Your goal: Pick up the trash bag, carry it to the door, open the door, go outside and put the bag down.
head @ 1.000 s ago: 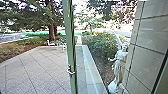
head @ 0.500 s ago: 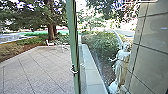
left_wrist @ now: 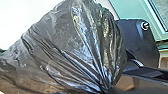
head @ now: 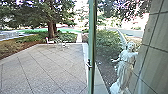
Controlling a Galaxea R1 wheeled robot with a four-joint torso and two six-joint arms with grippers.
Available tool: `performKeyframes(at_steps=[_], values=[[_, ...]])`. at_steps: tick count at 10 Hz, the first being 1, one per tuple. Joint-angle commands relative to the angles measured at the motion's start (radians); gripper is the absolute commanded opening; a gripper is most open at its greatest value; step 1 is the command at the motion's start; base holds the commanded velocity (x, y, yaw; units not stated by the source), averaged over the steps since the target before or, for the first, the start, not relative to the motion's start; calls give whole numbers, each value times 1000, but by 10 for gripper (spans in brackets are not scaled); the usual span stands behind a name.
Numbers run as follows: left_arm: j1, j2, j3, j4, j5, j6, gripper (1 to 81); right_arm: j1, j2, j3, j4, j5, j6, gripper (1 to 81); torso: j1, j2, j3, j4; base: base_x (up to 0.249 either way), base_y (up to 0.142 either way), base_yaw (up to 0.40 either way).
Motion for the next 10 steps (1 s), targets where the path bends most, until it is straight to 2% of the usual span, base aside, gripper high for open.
performKeyframes(at_steps=[1,10], values=[[-41,-3,9,8,63,3,10,48,17,16,-8,-66,-15,811,0,0,0,0,103,0,0],[-41,-3,9,9,63,5,10,48,19,16,-6,-66,-15,811,0,0,0,0,101,0,0]])
